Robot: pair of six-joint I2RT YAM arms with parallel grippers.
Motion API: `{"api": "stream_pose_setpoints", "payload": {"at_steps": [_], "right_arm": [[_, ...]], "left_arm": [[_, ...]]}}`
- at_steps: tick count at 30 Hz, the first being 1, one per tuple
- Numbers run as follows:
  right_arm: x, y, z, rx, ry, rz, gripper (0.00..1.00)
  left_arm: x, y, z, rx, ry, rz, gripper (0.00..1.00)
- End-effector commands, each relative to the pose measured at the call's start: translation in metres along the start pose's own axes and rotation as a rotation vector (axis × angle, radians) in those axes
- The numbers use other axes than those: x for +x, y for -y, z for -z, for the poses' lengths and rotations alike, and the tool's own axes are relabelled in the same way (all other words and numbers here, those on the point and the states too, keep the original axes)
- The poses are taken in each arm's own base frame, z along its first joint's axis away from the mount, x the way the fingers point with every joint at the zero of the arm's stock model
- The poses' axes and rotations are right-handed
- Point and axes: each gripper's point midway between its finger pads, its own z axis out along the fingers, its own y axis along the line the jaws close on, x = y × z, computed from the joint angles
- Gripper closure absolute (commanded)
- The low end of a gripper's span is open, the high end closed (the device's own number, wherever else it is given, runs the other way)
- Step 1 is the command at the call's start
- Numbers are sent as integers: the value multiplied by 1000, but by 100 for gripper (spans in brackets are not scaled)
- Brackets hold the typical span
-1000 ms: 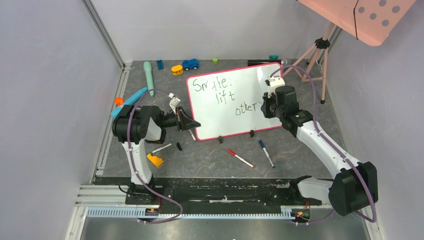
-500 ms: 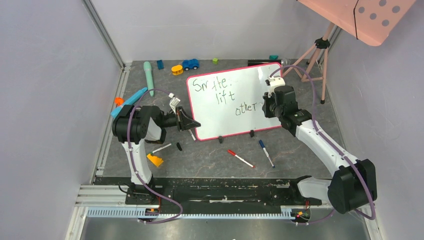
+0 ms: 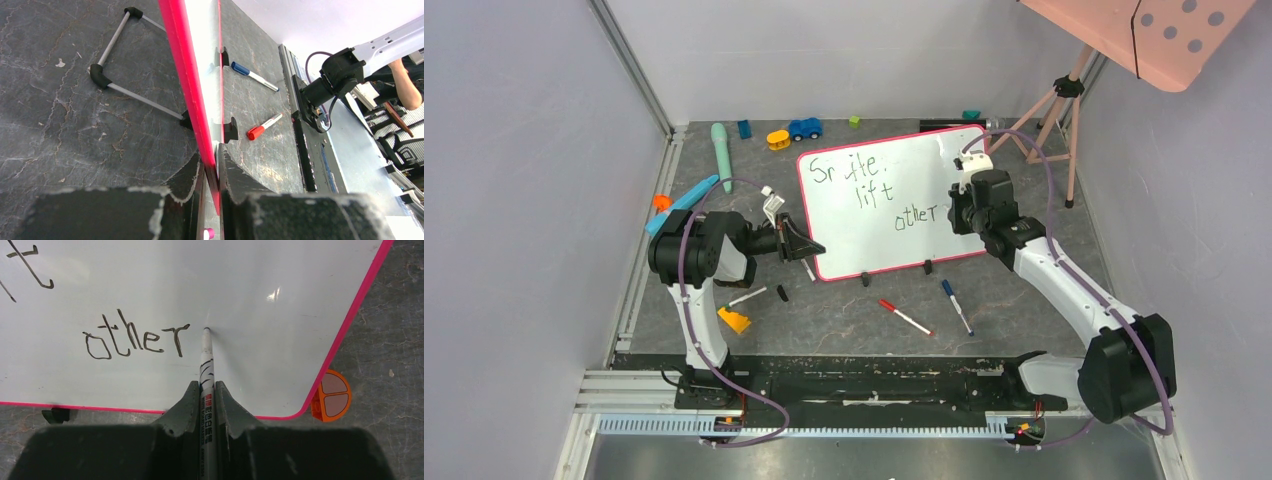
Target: Write a sentence on the whiteboard
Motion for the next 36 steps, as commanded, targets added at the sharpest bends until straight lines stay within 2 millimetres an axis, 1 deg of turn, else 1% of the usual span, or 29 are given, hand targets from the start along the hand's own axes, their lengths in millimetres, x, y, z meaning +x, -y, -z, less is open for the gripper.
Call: {"api": "stream_pose_setpoints", "payload": {"at_steps": [1,5,9,16,20,27,31,36], "right_arm": [[-32,0,-1,1,87,-2,100],[-32,-4,-2,-24,89,-7,100],[-27,-10,-2,-56,81,-11,100],[-9,-12,1,-78,52,-11,100],[0,-7,3,-48,36,-8,100],[0,7,7,26,27,-5,100],[3,8,7,31,15,-5,100],[10,4,7,8,1,-5,100]], "left_arm": [[5,3,-1,42,-16,-132,86],[5,3,-1,42,-16,-131,86],[6,3,-1,43,-17,-131,86],[5,3,-1,42,-16,-131,86],[5,3,-1,42,-16,-131,86],[5,3,-1,43,-17,-132,86],[5,3,-1,42,-16,-133,86],[5,3,-1,41,-15,-132,86]]}}
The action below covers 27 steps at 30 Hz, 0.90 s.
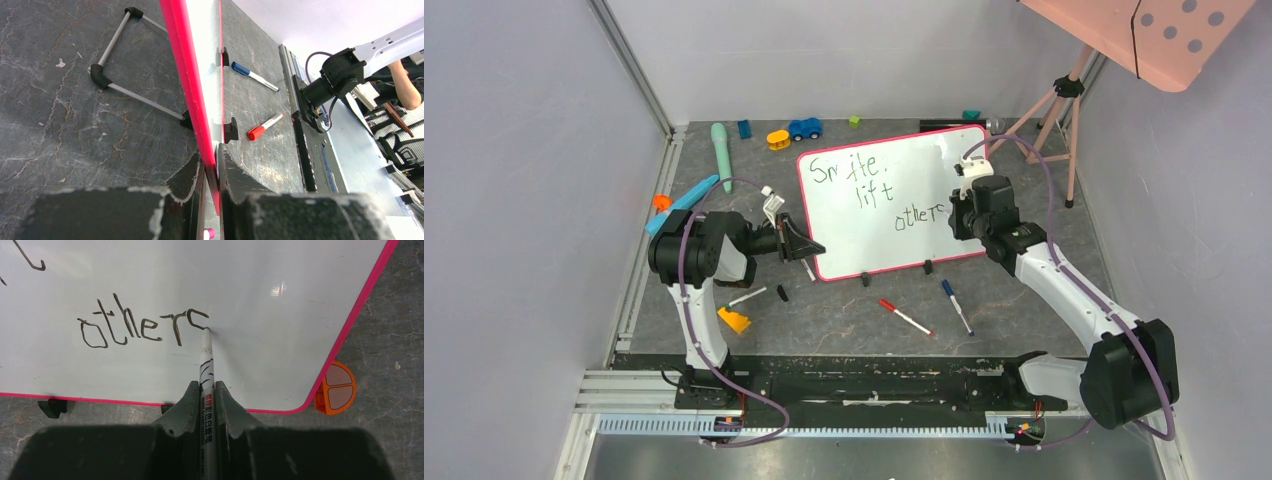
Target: Write a sentence on the whiteboard
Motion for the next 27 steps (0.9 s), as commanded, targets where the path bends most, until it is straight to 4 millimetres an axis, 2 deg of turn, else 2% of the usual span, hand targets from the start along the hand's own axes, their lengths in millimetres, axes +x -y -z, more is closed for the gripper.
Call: {"api": "stream_pose_setpoints", "payload": {"at_steps": [1,8,16,27], "right_arm": [[-1,3,4,9,13,-5,100],[2,-7,3,-49,18,-25,100],[-20,-19,12,-110,90,-30,100],[-48,-8,36,-56,139,-23,100]], "left_arm": [[5,3,-1,42,-16,-133,86],[5,3,-1,42,-16,-132,86],[5,3,-1,43,-16,-131,86],[5,3,-2,42,-16,-130,84]]}}
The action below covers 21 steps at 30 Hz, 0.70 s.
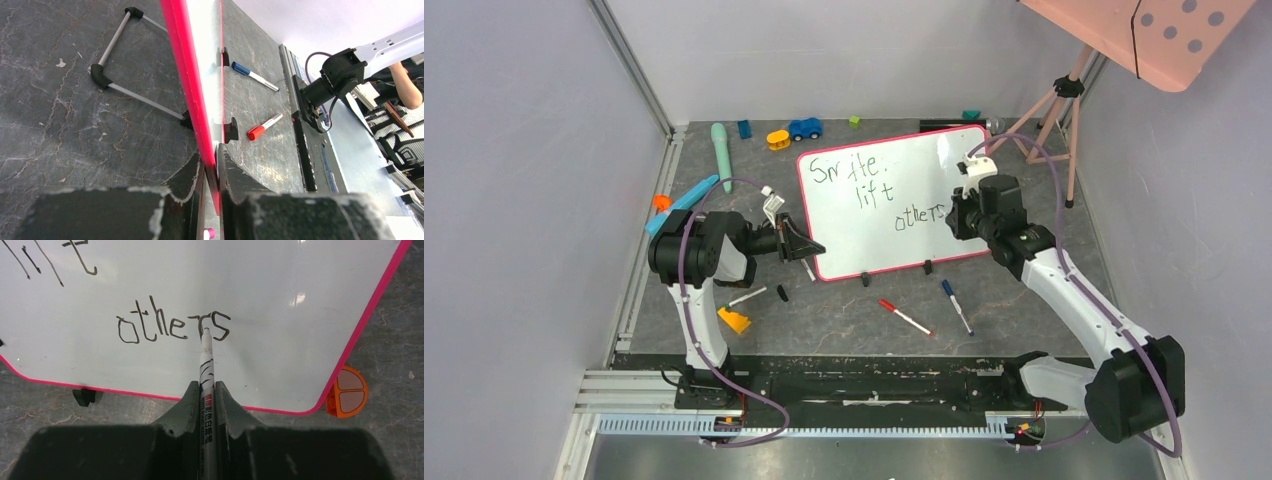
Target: Write a sentence on the whiteboard
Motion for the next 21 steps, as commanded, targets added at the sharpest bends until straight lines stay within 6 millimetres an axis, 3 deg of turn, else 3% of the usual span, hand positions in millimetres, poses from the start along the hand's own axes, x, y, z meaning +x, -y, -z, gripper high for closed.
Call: {"api": "stream_pose_setpoints", "payload": {"at_steps": [1,21], "right_arm": [[-42,4,21,31,116,-1,100],[-65,7,25,52,202,-13,100]], "left_arm": [[6,3,-1,42,-17,-127,84],[5,3,-1,44,-18,-129,81]]}}
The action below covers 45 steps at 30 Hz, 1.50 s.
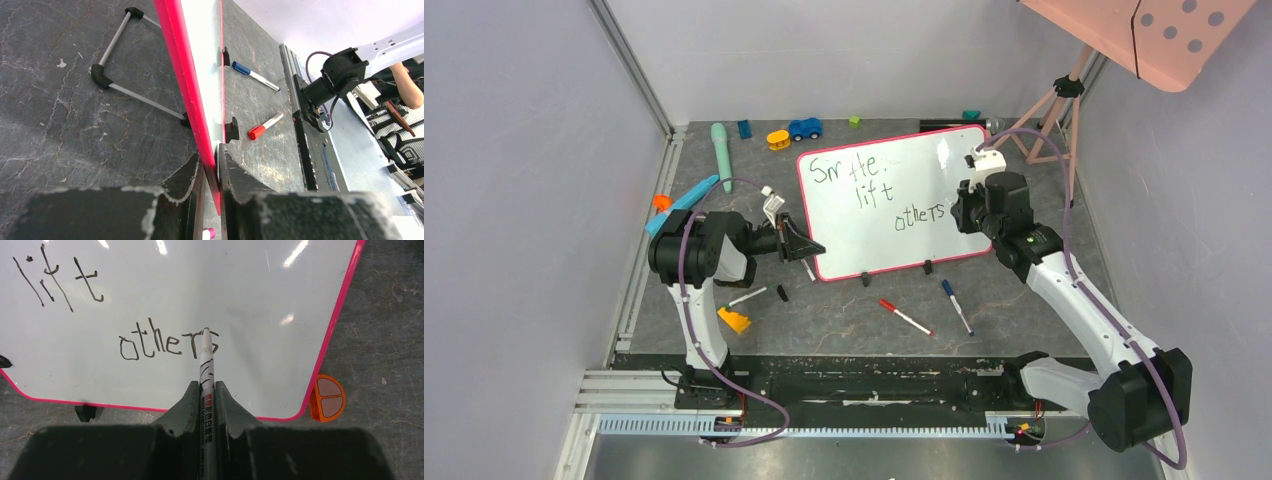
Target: Write a sentence on the whiteboard
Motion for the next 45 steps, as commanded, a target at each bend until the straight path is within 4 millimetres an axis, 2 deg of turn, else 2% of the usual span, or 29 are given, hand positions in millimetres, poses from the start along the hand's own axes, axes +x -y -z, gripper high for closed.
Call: {"api": "stream_pose_setpoints", "payload": {"at_steps": [1,4,10,18,20,21,22,34,45], "right_arm": [[-39,0,6,6,112,-16,100],[-42,-1,5,-1,118,-19,100],[-44,-3,4,-7,120,-19,100],[-43,-3,2,-9,114,-17,100],[-44,-3,1,-7,114,-18,100],[-43,-3,1,-8,112,-18,100],[-43,-3,1,-7,112,-18,100],[-44,-3,-1,-6,103,-14,100],[-47,-4,-3,-10,94,-11,100]], "left_arm": [[6,3,-1,44,-18,-126,80],[6,3,-1,44,-18,-126,78],[5,3,-1,44,-18,-128,66],[5,3,-1,44,-17,-130,42],[5,3,-1,45,-18,-131,23],[5,3,-1,44,-17,-134,3],[6,3,-1,44,-18,-133,0],[5,4,-1,47,-19,-138,0],[6,23,0,49,-15,-230,0]]}}
